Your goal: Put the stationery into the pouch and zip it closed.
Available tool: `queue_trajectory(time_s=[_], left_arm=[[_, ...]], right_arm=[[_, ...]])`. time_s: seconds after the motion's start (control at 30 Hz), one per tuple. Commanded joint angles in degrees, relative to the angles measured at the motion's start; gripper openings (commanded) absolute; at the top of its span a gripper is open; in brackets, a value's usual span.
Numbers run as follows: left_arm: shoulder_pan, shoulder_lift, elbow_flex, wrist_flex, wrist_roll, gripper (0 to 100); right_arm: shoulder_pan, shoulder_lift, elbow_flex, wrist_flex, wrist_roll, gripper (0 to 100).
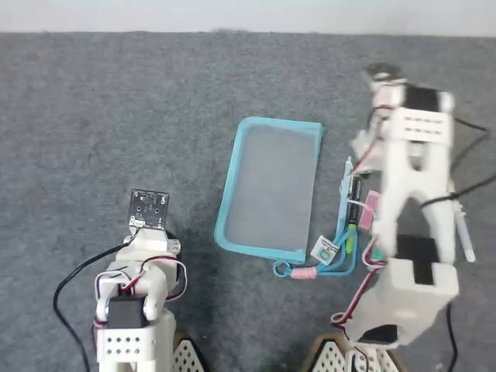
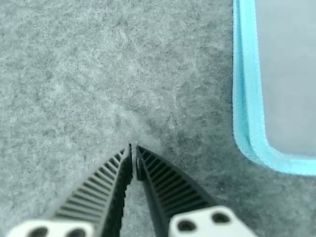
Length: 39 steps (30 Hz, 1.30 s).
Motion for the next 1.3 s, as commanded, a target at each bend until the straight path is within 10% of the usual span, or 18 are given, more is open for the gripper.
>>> queue_trajectory(time_s=[0.0,1.27], left_arm=[[0.0,0.7,-0.31,0.35,0.88,2],[0.0,0.7,-0.31,0.35,0.79,2]], right_arm=[[-1.45,0.48,2.55,-2.86,-5.63,19.3],[0.57,4.09,23.12,-27.38,-6.42,15.1]])
